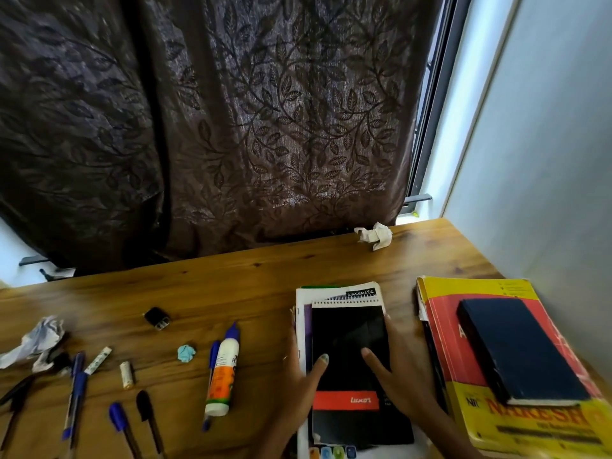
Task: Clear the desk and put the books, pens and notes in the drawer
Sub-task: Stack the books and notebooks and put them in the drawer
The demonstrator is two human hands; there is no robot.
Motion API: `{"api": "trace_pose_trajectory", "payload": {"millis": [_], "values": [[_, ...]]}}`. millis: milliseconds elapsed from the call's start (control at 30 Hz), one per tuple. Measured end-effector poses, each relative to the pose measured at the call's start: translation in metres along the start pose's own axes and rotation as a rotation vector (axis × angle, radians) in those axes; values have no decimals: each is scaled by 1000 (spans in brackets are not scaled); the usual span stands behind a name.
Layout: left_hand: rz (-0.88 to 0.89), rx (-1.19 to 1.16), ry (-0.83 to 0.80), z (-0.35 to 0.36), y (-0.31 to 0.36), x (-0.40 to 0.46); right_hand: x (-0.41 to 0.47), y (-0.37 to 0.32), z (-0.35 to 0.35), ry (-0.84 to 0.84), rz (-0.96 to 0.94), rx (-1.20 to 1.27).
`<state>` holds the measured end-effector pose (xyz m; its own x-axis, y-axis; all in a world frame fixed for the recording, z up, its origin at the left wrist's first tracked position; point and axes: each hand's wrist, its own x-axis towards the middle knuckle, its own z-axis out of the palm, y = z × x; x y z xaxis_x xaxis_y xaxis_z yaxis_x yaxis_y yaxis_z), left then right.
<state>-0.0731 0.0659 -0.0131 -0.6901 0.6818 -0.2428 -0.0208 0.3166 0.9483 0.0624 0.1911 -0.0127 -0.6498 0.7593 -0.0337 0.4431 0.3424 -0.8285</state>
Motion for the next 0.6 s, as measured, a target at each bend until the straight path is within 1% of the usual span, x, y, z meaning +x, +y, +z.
{"api": "trace_pose_trajectory", "payload": {"millis": [67, 133, 233, 367, 500, 600], "values": [[-21, -24, -15, 0, 1, -1, 3, 0, -4, -49, 12, 193], [-38, -46, -38, 1, 5, -2, 6, -4, -10, -97, 13, 267], [-28, -37, -40, 5, 12, -4, 13, -7, -19, -162, 7, 292], [-21, -14, -63, 10, 15, -6, 20, -6, -26, -184, 7, 300], [-9, -8, -72, 14, 14, -3, 18, -6, -30, -166, 19, 344], [-2, 18, -89, 23, 15, -1, 13, -7, -38, -135, 61, 370]]}}
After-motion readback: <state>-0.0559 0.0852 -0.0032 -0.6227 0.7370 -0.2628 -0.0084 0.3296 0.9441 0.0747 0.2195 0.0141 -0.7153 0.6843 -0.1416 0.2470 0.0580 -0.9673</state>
